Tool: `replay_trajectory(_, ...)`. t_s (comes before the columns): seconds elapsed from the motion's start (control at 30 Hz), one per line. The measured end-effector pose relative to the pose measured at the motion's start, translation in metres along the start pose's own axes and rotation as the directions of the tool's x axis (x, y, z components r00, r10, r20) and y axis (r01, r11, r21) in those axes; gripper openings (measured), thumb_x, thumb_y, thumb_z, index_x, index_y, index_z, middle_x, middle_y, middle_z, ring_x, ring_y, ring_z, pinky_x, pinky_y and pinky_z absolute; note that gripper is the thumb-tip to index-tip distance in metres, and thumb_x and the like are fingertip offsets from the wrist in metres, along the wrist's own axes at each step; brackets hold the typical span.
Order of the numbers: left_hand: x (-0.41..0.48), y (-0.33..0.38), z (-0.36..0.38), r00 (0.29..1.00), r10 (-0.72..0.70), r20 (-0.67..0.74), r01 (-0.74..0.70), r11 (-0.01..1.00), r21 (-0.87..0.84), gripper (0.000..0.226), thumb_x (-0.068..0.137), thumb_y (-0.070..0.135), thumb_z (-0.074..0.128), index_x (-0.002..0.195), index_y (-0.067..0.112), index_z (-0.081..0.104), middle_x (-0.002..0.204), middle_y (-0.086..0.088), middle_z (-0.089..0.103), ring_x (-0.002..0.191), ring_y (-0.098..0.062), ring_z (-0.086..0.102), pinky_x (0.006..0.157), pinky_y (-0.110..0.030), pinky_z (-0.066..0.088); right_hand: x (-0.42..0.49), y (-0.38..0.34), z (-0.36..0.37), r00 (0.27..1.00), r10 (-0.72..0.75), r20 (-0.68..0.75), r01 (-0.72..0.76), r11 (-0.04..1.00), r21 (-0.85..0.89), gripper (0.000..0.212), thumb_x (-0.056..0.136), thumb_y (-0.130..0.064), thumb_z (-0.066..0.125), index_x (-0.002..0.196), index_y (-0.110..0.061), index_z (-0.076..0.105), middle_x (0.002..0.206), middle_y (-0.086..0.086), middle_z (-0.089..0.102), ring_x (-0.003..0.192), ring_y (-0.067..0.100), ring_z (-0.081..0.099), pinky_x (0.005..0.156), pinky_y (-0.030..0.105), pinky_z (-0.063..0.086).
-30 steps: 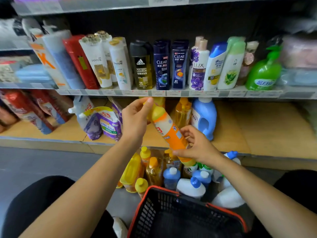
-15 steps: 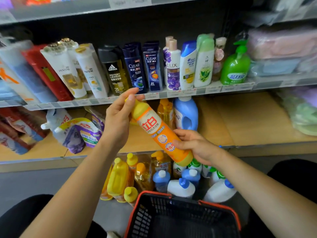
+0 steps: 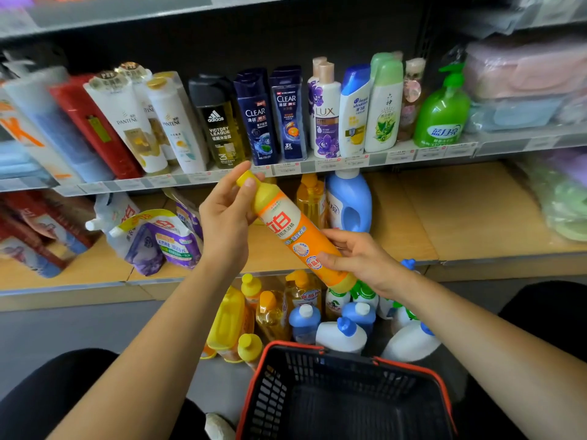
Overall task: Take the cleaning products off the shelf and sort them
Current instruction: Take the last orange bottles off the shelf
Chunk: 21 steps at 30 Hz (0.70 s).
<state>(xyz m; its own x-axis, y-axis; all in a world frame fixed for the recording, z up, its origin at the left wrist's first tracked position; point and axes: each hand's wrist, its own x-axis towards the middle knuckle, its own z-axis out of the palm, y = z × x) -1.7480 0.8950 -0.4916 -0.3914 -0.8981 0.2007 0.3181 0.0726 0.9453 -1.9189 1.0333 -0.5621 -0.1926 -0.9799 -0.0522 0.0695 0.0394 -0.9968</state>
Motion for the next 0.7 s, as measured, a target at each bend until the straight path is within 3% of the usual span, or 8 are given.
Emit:
replay_trajectory(0.13,-0.015,0.003,0.006,0.99,0.117,0.074,-0.125,0.986,0.111,0.027,0.094,0.011,0.069,0.12,0.017,0.072,0.105,-0.005,0.078,0.099,-0.018,0.073,0.08,-0.031,0.061,-0.002,-0.006,0.009,0.999,-0.04,0.025,0.044,0.979,-0.202,0.051,0.076,-0.025,0.084,0.119,-0.039,0.06,0.121,-0.007,0.071,0.112,0.013,0.067,0.098,0.037,0.055)
replay_trajectory(0.27,-0.041,-0.003,0.017,0.968,0.191,0.161,-0.224,0.949,0.222,0.029,0.087,0.008,0.076,0.115,0.014,0.074,0.098,-0.003,0.079,0.092,-0.017,0.073,0.08,-0.032,0.061,-0.002,-0.01,0.02,0.983,-0.181,-0.012,0.173,0.954,-0.245,0.059,0.07,-0.037,0.088,0.122,-0.035,0.062,0.113,-0.005,0.073,0.106,0.016,0.069,0.091,0.038,0.058)
replay_trajectory(0.37,-0.047,0.003,0.017,0.958,0.206,0.201,-0.254,0.934,0.25,0.028,0.085,0.01,0.078,0.113,0.01,0.075,0.103,-0.005,0.078,0.098,-0.022,0.074,0.084,-0.039,0.061,-0.004,-0.009,0.018,0.975,-0.221,-0.028,0.208,0.946,-0.248,0.055,0.073,-0.027,0.089,0.121,-0.034,0.064,0.11,-0.005,0.075,0.103,0.015,0.071,0.089,0.038,0.06)
replay_trajectory(0.5,-0.044,0.013,0.007,0.909,0.171,0.381,-0.291,0.914,0.284,0.026,0.09,0.014,0.074,0.114,0.006,0.073,0.108,-0.012,0.076,0.105,-0.029,0.072,0.089,-0.051,0.059,-0.006,-0.007,0.017,0.968,-0.247,-0.043,0.231,0.946,-0.226,0.061,0.072,-0.018,0.089,0.124,-0.034,0.062,0.116,-0.006,0.073,0.109,0.013,0.069,0.093,0.032,0.057)
replay_trajectory(0.6,-0.045,0.016,0.002,0.887,0.088,0.454,-0.236,0.93,0.28,0.03,0.092,0.018,0.071,0.121,0.012,0.07,0.109,-0.013,0.076,0.108,-0.029,0.071,0.091,-0.042,0.059,-0.007,-0.004,0.017,0.96,-0.278,-0.039,0.26,0.933,-0.249,0.064,0.072,-0.015,0.089,0.127,-0.033,0.061,0.119,-0.004,0.072,0.112,0.014,0.068,0.096,0.032,0.055)
replay_trajectory(0.7,-0.044,0.016,-0.001,0.884,0.052,0.465,-0.208,0.934,0.29,0.021,0.087,0.02,0.072,0.107,0.014,0.075,0.099,-0.002,0.077,0.097,-0.016,0.071,0.084,-0.03,0.056,-0.007,-0.003,0.016,0.953,-0.301,-0.035,0.281,0.92,-0.273,0.067,0.071,-0.007,0.089,0.126,-0.033,0.062,0.12,-0.006,0.072,0.115,0.013,0.066,0.097,0.028,0.053)
